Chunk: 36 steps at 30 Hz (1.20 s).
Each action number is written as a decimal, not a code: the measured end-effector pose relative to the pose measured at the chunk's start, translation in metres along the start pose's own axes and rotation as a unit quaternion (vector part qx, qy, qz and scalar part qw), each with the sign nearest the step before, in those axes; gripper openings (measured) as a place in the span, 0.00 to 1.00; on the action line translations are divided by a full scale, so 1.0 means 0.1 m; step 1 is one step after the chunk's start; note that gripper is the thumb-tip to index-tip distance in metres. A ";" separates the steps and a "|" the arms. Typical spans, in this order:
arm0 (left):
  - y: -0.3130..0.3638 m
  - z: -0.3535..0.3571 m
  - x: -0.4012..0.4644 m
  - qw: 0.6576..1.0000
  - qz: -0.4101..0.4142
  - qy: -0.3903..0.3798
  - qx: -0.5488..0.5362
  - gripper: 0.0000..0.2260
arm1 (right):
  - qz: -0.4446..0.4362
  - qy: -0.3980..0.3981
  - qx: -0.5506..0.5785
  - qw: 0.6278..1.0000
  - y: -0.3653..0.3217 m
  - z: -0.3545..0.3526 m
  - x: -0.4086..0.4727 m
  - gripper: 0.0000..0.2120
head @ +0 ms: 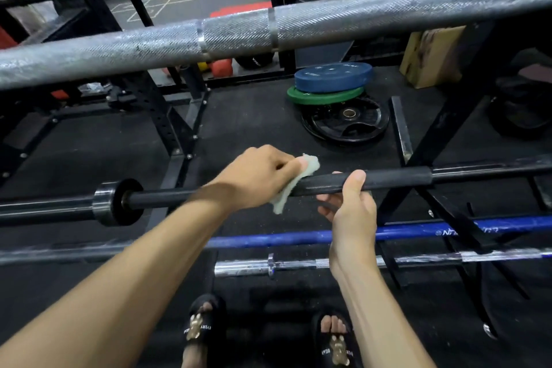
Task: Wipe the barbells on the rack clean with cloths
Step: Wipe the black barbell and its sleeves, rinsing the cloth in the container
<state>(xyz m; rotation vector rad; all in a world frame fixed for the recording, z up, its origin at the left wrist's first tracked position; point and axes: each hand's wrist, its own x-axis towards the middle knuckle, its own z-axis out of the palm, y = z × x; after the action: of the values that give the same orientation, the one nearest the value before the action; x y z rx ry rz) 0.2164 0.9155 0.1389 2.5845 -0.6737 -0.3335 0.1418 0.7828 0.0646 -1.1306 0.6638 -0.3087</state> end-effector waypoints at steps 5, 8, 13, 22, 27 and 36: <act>-0.17 0.06 -0.35 0.997 0.033 0.056 -0.027 0.18 | 0.003 -0.012 0.004 1.000 0.01 -0.01 -0.02 0.19; -0.09 0.28 -0.35 0.989 0.070 0.130 0.031 0.15 | -0.002 -0.010 0.010 1.000 0.01 0.02 -0.04 0.19; 0.07 0.32 -0.25 0.988 0.012 0.129 0.081 0.14 | -0.005 0.022 0.022 0.999 0.03 0.11 -0.09 0.20; 0.03 0.42 -0.26 0.975 0.118 0.187 0.011 0.13 | -0.002 0.037 0.039 0.999 0.01 0.19 -0.09 0.19; 0.23 0.48 -0.24 0.974 0.074 0.201 0.069 0.24 | -0.005 0.042 0.038 0.998 0.06 0.22 -0.10 0.20; -0.15 0.48 -0.38 0.943 0.028 0.309 0.123 0.12 | 0.003 0.061 0.067 0.996 0.00 0.22 -0.07 0.21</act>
<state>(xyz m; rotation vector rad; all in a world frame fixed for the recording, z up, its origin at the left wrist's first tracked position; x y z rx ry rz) 0.1746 0.9297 0.0945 2.6656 -0.5737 0.5986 0.1504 0.8028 0.0723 -0.9875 0.7420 -0.4138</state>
